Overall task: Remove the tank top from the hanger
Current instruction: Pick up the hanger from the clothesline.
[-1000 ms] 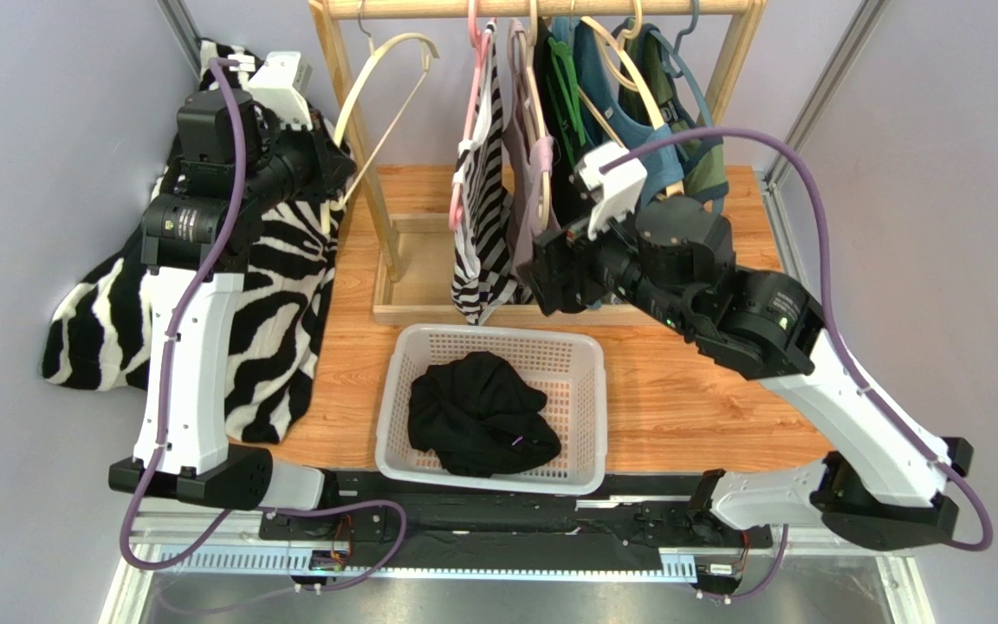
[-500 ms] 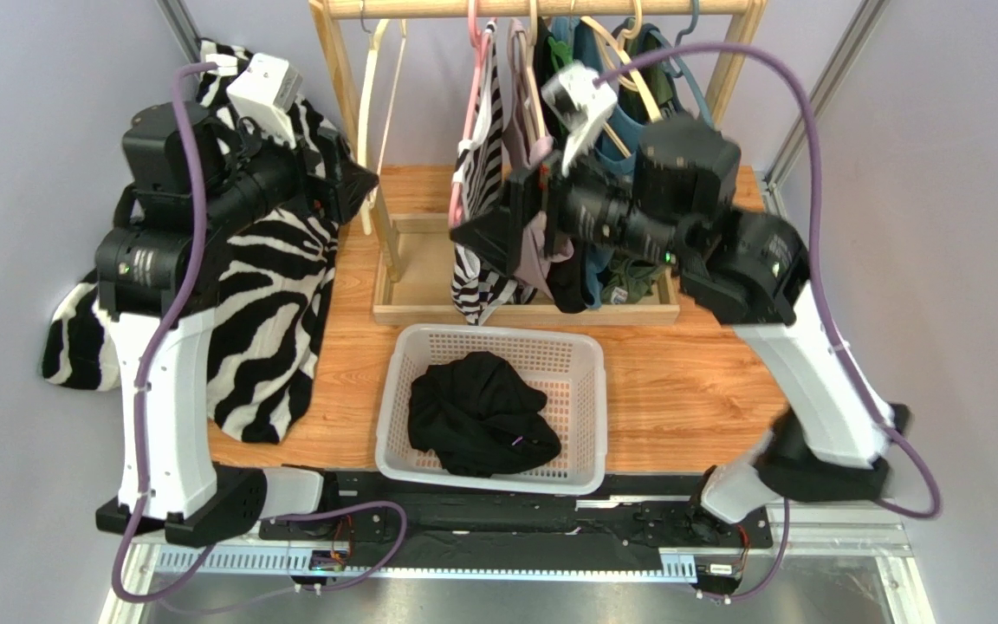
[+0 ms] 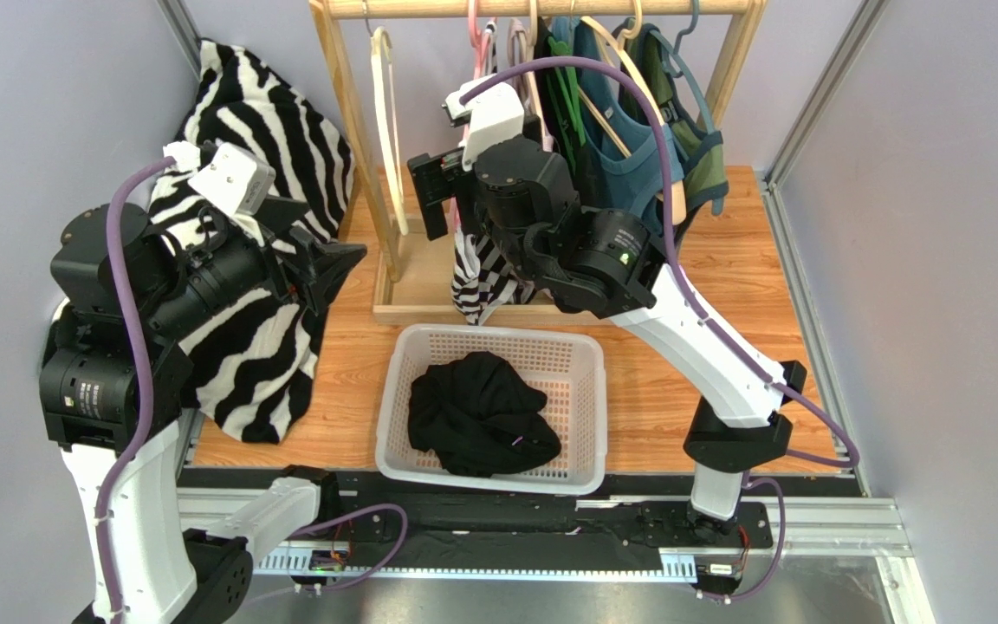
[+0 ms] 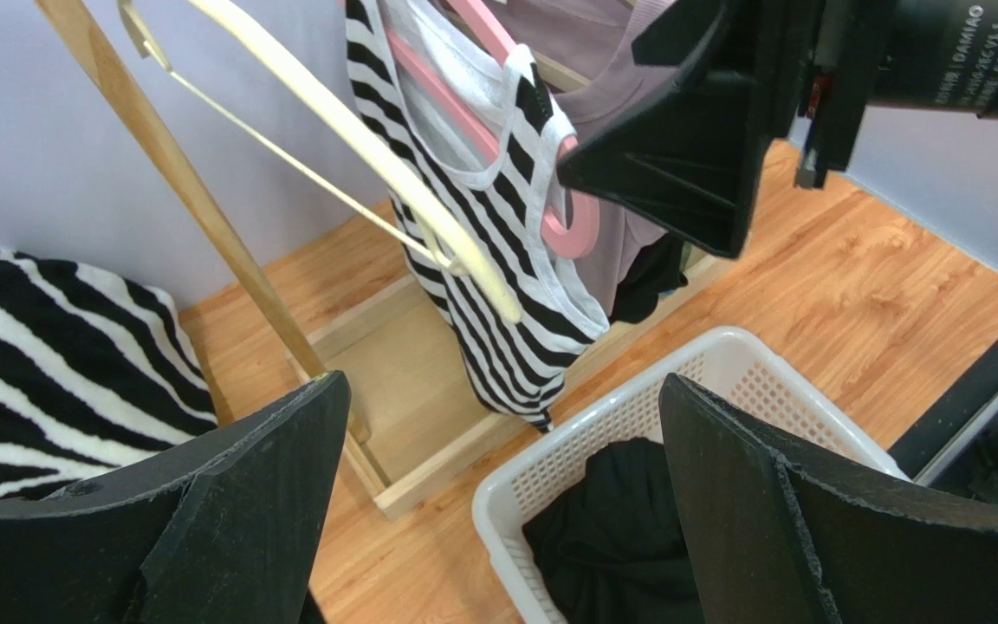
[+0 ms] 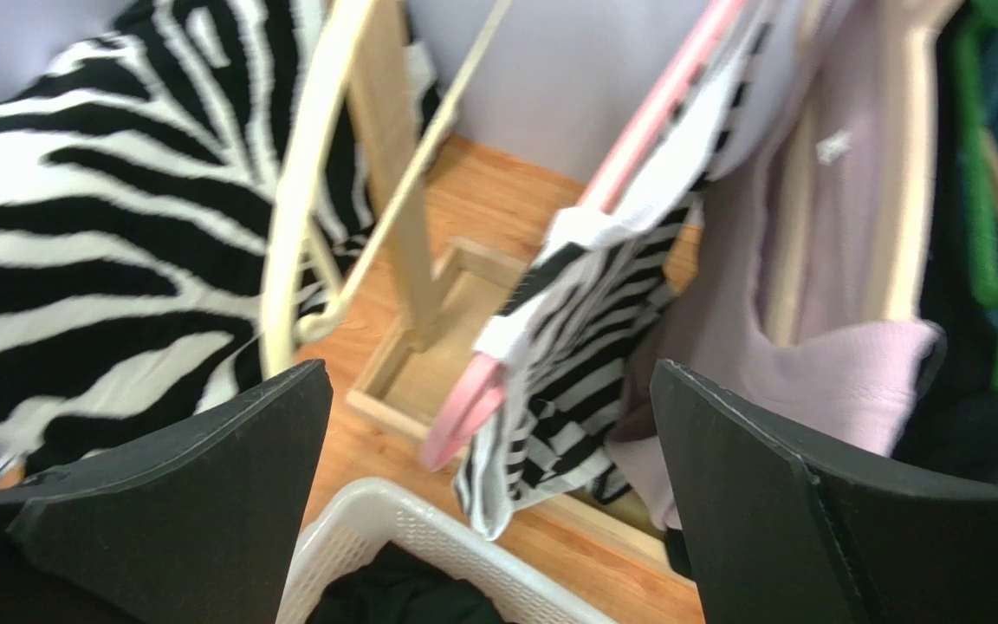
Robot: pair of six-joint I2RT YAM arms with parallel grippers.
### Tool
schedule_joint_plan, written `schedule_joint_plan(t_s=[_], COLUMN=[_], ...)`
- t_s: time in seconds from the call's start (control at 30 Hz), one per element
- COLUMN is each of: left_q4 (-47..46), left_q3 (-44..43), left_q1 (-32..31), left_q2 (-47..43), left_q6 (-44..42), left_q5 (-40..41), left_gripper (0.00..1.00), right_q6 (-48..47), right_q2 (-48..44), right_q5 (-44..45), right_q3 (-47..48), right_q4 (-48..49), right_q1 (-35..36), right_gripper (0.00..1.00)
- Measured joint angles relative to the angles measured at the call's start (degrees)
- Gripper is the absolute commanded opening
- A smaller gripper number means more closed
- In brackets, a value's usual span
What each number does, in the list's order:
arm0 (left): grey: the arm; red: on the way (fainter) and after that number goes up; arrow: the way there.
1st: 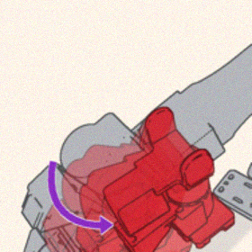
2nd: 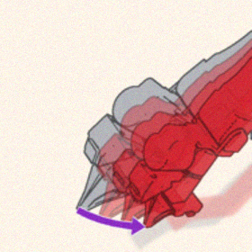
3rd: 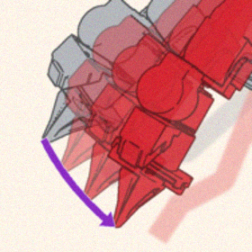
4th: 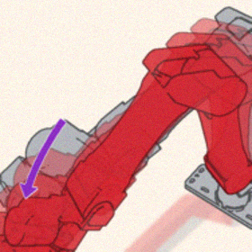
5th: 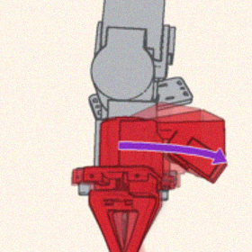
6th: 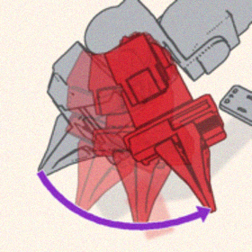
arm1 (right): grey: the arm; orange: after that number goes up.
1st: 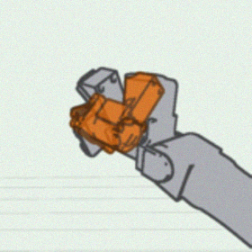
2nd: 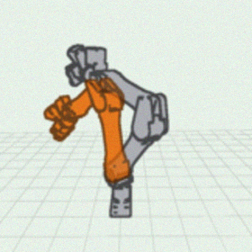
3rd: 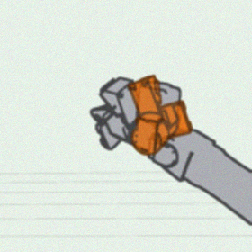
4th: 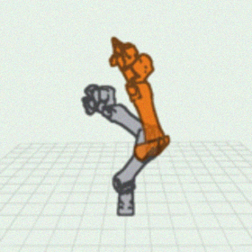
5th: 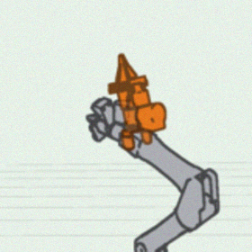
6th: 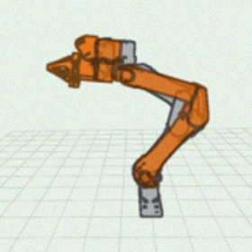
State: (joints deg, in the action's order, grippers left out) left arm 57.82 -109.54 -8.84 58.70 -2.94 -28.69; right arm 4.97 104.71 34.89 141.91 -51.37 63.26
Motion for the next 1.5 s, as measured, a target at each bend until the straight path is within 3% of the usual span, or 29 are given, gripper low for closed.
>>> schedule_joint_plan(t_s=[0.27, 0.47, 0.7, 1.17, 1.5], left_q4=[-0.22, -0.31, -0.52, -1.57, -1.88], left_q3=[3.76, 5.25, 7.17, 9.94, 9.94], left_q1=[0.00, 0.00, 0.00, 0.00, 0.00], left_q2=[-1.73, -3.28, -6.34, -7.54, -8.57], left_q6=[-1.55, -2.21, -2.89, -2.89, -2.80], left_q5=[-0.39, -0.28, 1.33, 1.03, 0.26], left_gripper=[0.98, 0.98, 0.98, 0.98, 0.98], right_q6=[1.33, 7.13, 12.52, 14.73, 16.70], right_q2=[-0.85, -0.74, -0.74, 0.28, 5.05], right_q5=[9.05, 8.50, 5.90, 5.51, 1.09], right_q3=[-7.28, -7.65, -8.90, -2.95, -0.42], right_q4=[6.69, 7.67, 6.78, -0.35, -4.61], right_q1=[-0.44, -3.10, -7.28, -9.09, -12.55], right_gripper=[0.93, 0.85, 0.68, 0.66, 0.50])
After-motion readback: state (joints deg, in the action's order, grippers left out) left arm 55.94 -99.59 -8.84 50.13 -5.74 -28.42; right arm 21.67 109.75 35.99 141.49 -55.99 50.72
